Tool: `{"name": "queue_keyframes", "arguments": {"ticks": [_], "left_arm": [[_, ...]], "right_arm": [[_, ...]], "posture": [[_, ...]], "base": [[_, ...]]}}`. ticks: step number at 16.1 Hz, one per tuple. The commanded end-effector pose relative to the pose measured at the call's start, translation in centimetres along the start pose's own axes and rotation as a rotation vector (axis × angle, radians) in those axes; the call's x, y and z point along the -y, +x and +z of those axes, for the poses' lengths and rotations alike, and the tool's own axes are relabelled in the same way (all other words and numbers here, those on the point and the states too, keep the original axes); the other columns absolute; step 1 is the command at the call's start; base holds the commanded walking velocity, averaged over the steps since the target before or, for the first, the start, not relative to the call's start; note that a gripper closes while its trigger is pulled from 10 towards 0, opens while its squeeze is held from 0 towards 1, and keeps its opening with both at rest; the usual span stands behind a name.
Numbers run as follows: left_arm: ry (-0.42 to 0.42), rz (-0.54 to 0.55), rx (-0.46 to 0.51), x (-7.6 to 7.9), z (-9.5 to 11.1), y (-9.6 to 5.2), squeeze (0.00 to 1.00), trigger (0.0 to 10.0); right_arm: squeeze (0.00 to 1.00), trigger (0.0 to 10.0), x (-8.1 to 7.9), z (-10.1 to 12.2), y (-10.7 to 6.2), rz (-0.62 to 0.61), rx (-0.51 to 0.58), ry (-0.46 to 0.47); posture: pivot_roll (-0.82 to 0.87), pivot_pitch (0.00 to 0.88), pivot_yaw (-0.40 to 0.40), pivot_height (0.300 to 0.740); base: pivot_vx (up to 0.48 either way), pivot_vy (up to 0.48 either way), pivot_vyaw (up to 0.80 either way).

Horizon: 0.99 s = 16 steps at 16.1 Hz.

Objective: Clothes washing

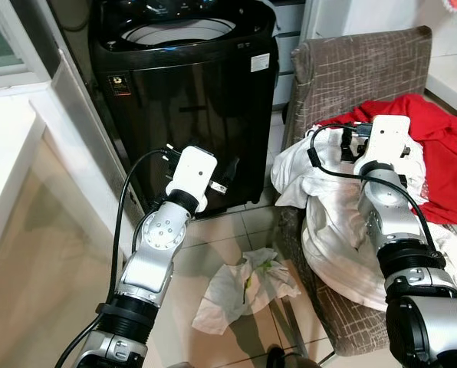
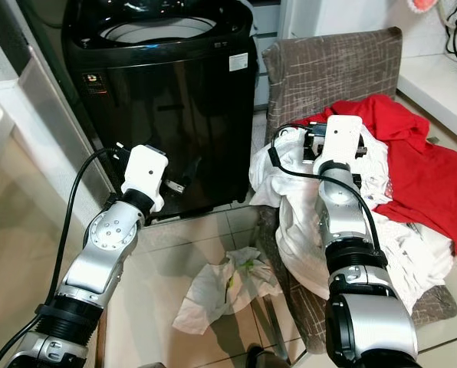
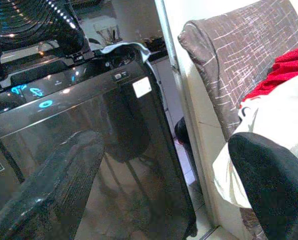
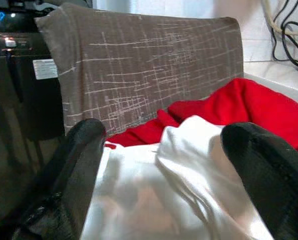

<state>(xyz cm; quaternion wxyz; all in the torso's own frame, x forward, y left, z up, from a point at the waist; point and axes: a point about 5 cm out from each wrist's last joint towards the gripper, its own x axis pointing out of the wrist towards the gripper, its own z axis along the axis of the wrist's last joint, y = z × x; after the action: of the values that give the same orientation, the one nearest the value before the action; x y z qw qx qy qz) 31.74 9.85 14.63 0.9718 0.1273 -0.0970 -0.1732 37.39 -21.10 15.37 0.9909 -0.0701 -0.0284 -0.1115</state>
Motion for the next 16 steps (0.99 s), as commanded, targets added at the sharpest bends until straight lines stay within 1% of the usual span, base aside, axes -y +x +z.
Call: {"name": "queue_keyframes", "arguments": {"ticks": [1, 3, 5, 6, 7, 8, 9, 10, 11, 12, 14, 16], "left_arm": [[0.019, 0.019, 0.003, -0.6, 0.2, 0.0, 0.00, 10.0], [0.021, 0.019, 0.006, -0.5, 0.3, 0.1, 0.00, 10.0], [0.020, 0.017, 0.009, -0.3, 0.4, 0.2, 0.00, 10.0], [0.016, 0.015, 0.008, -0.1, 0.4, 0.1, 0.00, 10.0], [0.012, 0.013, 0.008, 0.0, 0.4, 0.0, 0.00, 10.0], [0.011, 0.011, 0.004, 0.0, 0.3, -0.2, 0.00, 10.0], [0.009, 0.007, -0.009, 0.2, 0.0, -0.6, 0.00, 10.0], [0.009, 0.004, -0.015, 0.2, 0.0, -1.0, 0.00, 10.0], [0.012, 0.001, -0.027, 0.1, -0.1, -1.5, 0.00, 10.0], [0.019, 0.005, -0.043, -0.1, -0.3, -2.1, 0.00, 10.0], [0.031, 0.014, -0.060, -0.6, -0.2, -3.2, 0.00, 10.0], [0.044, 0.022, -0.075, -1.0, -0.2, -3.7, 0.00, 10.0]], "right_arm": [[1.00, 10.0, 0.2, 0.5, 0.1, -0.013, 0.034, -0.019], [1.00, 10.0, 0.8, 0.8, 0.3, -0.045, 0.051, -0.048], [1.00, 10.0, 2.2, 0.8, 0.5, -0.121, 0.041, -0.090], [1.00, 10.0, 4.9, -0.3, 0.6, -0.267, -0.050, -0.135], [1.00, 10.0, 6.0, -0.8, 0.5, -0.315, -0.092, -0.143], [0.00, 10.0, 6.4, -1.0, 0.4, -0.322, -0.105, -0.151], [0.00, 10.0, 7.3, -1.9, 0.2, -0.333, -0.155, -0.152], [0.00, 10.0, 7.7, -2.8, -0.1, -0.325, -0.212, -0.111], [0.00, 10.0, 7.3, -3.4, -0.1, -0.276, -0.243, -0.027], [0.00, 10.0, 6.7, -3.9, -0.1, -0.214, -0.264, -0.032], [0.00, 10.0, 6.6, -4.8, -0.5, -0.194, -0.322, -0.054], [0.00, 10.0, 5.9, -5.2, -0.6, -0.149, -0.339, -0.041]], "posture": [[-0.02, 0.000, 0.013, 0.740], [-0.02, 0.000, 0.012, 0.740], [-0.02, 0.000, 0.007, 0.740], [-0.02, 0.000, 0.007, 0.740], [-0.02, 0.000, 0.009, 0.740], [-0.02, 0.008, 0.013, 0.740], [-0.01, 0.028, 0.015, 0.740], [-0.01, 0.050, 0.016, 0.740], [0.00, 0.083, 0.017, 0.740], [0.01, 0.108, 0.021, 0.740], [0.05, 0.151, 0.028, 0.740], [0.06, 0.164, 0.029, 0.740]], "base": [[0.000, 0.000, 0.00], [0.000, 0.000, 0.00], [0.000, 0.000, 0.00], [0.000, 0.000, 0.00], [0.000, 0.000, 0.00], [0.000, 0.000, 0.00], [0.000, 0.000, 0.00], [0.000, 0.000, 0.00], [0.000, 0.000, 0.00], [0.000, 0.000, 0.00], [0.000, 0.000, 0.00], [0.000, 0.000, 0.00]]}}
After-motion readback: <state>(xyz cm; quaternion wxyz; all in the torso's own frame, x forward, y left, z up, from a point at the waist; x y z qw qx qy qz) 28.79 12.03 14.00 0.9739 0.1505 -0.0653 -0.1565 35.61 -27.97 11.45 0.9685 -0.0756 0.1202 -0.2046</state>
